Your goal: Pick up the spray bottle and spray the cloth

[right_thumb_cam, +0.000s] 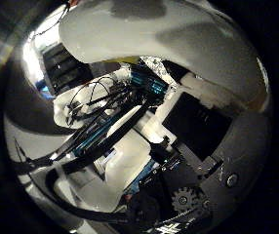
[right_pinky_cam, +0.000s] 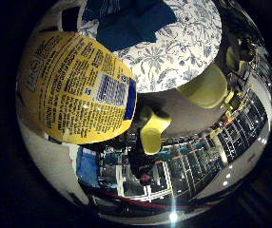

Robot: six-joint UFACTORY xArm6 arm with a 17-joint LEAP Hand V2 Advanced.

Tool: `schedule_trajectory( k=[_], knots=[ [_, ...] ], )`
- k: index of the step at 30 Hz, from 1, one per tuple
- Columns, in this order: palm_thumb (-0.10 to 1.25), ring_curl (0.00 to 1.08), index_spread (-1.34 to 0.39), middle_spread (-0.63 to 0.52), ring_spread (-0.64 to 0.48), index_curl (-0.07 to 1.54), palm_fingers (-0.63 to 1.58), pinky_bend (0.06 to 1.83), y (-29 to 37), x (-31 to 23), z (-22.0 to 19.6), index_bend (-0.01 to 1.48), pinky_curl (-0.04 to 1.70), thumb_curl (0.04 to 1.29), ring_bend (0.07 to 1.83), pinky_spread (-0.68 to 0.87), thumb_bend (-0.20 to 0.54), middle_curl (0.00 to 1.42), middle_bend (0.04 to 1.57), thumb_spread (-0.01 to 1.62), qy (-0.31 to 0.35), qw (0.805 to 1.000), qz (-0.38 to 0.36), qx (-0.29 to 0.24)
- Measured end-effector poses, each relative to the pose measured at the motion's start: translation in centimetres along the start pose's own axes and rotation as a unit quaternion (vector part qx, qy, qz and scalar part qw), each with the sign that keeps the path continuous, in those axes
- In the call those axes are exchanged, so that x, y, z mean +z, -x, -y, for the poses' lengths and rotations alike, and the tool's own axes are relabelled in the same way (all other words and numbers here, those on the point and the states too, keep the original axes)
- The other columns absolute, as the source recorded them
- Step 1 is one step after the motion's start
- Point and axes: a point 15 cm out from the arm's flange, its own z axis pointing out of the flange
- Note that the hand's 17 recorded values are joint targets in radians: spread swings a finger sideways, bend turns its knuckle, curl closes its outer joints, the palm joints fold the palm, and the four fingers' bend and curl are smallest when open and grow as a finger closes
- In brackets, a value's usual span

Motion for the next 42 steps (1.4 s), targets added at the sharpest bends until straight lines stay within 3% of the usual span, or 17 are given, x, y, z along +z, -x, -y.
schedule_trajectory(
  k=[15,25,35,42],
  knots=[
    [1.1,0.58,-0.17,-0.06,-0.16,0.68,1.21,0.99,-1.3,2.1,4.4,1.18,1.33,0.82,1.46,-0.19,-0.014,0.56,1.35,0.85,0.072,0.997,0.014,0.037],
    [1.1,0.58,-0.17,-0.06,-0.16,0.68,1.2,0.99,-1.1,2.4,5.0,1.17,1.33,0.82,1.46,-0.19,-0.014,0.57,1.35,0.85,0.071,0.997,0.025,0.028],
    [1.11,0.59,-0.18,-0.06,-0.16,0.69,1.2,0.98,3.3,0.5,5.7,1.17,1.33,0.83,1.47,-0.19,-0.014,0.56,1.35,0.85,-0.014,0.998,0.06,-0.023],
    [1.12,0.59,-0.18,-0.06,-0.16,0.69,1.21,0.98,7.5,-2.6,6.9,1.16,1.33,0.83,1.46,-0.19,-0.012,0.56,1.35,0.84,-0.101,0.988,0.085,-0.079]
  ],
)
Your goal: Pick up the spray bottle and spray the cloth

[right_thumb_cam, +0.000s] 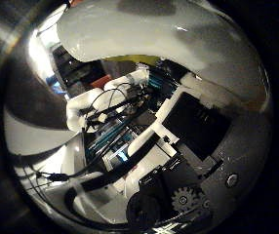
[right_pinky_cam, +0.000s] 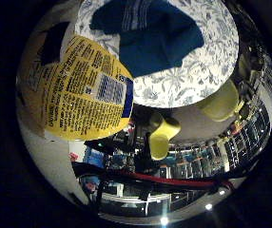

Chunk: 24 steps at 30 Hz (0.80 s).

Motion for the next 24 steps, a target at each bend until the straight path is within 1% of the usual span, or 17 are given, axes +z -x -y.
schedule_trajectory(
  k=[4,8,14,18,24],
  knots=[
    [1.12,0.59,-0.18,-0.06,-0.16,0.69,1.21,0.98,2.2,-1.2,2.1,1.16,1.33,0.83,1.46,-0.19,-0.013,0.56,1.35,0.84,-0.061,0.997,0.02,-0.035],
    [1.13,0.59,-0.18,-0.06,-0.15,0.69,1.21,0.98,4.8,-2.9,4.4,1.16,1.33,0.84,1.46,-0.19,-0.013,0.56,1.35,0.83,-0.131,0.987,0.052,-0.077],
    [1.14,0.58,-0.17,-0.05,-0.15,0.7,1.21,0.97,7.7,-6.4,8.3,1.16,1.33,0.85,1.46,-0.19,-0.014,0.56,1.34,0.81,-0.242,0.956,0.106,-0.129],
    [1.14,0.58,-0.17,-0.05,-0.15,0.7,1.21,0.98,8.7,-8.5,11.7,1.16,1.32,0.86,1.46,-0.19,-0.013,0.56,1.34,0.8,-0.314,0.927,0.14,-0.152],
    [1.12,0.58,-0.17,-0.05,-0.14,0.7,1.21,0.98,9.0,-7.4,17.5,1.16,1.31,0.86,1.46,-0.19,-0.015,0.56,1.34,0.78,-0.348,0.893,0.219,-0.182]
  ],
)
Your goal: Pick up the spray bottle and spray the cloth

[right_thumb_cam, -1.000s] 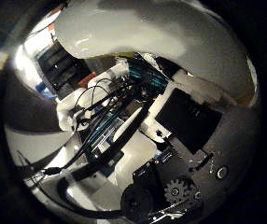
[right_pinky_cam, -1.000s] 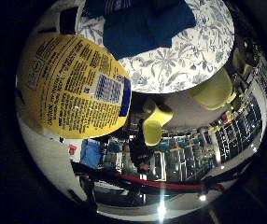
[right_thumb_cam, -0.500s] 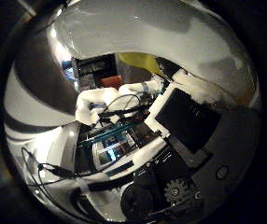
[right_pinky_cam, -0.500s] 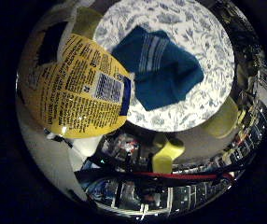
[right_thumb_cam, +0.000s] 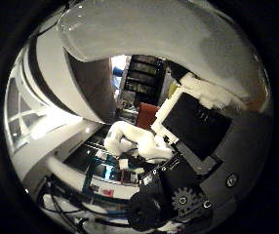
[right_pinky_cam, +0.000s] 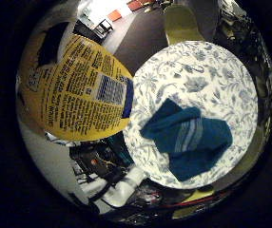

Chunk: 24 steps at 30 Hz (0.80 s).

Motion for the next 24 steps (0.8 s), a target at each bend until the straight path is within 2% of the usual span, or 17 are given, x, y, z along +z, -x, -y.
schedule_trajectory(
  k=[7,13,24],
  knots=[
    [1.11,0.58,-0.17,-0.05,-0.14,0.7,1.21,0.98,-4.7,4.9,2.2,1.16,1.31,0.88,1.46,-0.19,-0.015,0.56,1.35,0.77,-0.018,0.997,0.075,0.011],
    [1.1,0.58,-0.18,-0.05,-0.14,0.71,1.21,0.99,-7.8,8.2,3.5,1.16,1.3,0.89,1.46,-0.19,-0.016,0.56,1.35,0.76,-0.027,0.997,0.069,0.007],
    [1.1,0.58,-0.18,-0.05,-0.14,0.72,1.21,0.99,-12.6,15.0,2.6,1.15,1.3,0.9,1.46,-0.19,-0.015,0.55,1.35,0.75,0.02,0.999,0.048,0.015]
  ],
)
